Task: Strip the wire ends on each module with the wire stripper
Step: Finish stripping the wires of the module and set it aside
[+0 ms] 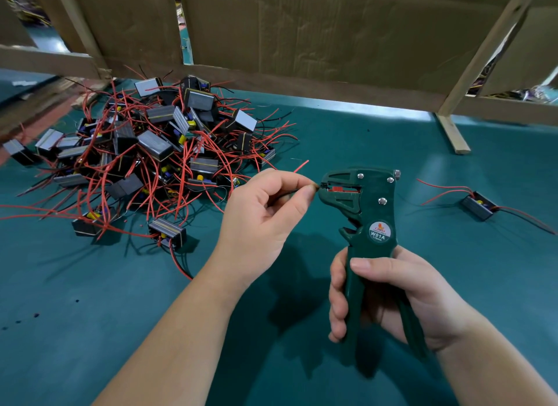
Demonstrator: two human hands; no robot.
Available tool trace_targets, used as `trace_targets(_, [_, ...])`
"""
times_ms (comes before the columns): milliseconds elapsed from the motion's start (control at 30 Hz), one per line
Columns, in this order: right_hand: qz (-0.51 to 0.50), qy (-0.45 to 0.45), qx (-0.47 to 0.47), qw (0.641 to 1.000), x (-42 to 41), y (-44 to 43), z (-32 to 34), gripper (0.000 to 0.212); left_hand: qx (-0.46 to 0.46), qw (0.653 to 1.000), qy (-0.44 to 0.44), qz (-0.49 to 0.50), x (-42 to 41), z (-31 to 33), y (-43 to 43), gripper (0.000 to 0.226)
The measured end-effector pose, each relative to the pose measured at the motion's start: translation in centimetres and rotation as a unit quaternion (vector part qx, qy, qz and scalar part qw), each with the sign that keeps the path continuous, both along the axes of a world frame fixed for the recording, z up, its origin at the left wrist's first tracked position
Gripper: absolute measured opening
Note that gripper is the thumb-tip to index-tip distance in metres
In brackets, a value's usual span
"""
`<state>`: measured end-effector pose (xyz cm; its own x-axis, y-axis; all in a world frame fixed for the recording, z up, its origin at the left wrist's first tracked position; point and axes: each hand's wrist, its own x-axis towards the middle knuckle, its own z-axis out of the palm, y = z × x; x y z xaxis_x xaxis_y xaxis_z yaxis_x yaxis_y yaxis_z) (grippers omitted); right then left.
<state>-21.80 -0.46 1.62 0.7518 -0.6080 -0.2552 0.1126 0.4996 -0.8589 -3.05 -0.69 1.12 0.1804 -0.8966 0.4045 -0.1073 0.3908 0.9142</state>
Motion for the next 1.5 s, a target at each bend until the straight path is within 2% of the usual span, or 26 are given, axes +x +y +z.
trace_targets(133, [-0.019,0.004,0.006,1.000,0.3,0.2,0.1,0.043,-0.002,1.000,-0.005,-0.001,-0.1,0.0,0.1,0.007])
trace_targets(233, [-0.049,0.022,0.014,0.998,0.9,0.8,0.1,0.053,0.011,0.999,0.046,-0.003,0.0,0.0,0.1,0.017])
trace_targets(367, [-0.125,0.078,0.031,0.989,1.3,0.4,0.2,0.059,0.069,0.996,-0.018,0.055,0.5,-0.4,-0.5,0.017])
trace_targets(433, [-0.106,0.069,0.024,0.992,0.9,-0.2,0.4,0.058,0.076,0.995,-0.031,0.057,0.5,-0.5,-0.5,0.019])
trace_targets(567, [-0.097,-0.009,0.063,0.993,-0.4,-1.2,0.5,0.055,0.071,0.996,0.026,0.038,0.9,-0.4,-0.5,0.021])
trace_targets(700, [-0.104,-0.004,0.074,0.992,-0.9,-1.5,0.3,0.059,0.094,0.987,0.108,-0.070,1.0,-0.2,-0.3,0.017])
trace_targets(767, [-0.080,0.004,0.080,0.994,-0.8,-1.3,0.3,0.058,0.101,0.981,0.123,-0.111,0.8,-0.1,-0.1,0.015])
trace_targets(900, [-0.004,-0.006,0.079,0.997,-0.7,-0.8,0.2,0.052,0.119,0.982,0.117,-0.089,0.6,-0.1,-0.2,0.012])
trace_targets(1033, [0.039,-0.009,0.069,0.997,-0.6,-0.6,0.3,0.047,0.096,0.989,0.087,-0.066,0.5,0.0,-0.3,0.008])
trace_targets(1500, [0.025,0.001,0.031,0.999,-0.6,-0.4,0.3,0.041,0.063,0.995,0.050,-0.053,0.0,0.2,0.0,0.016])
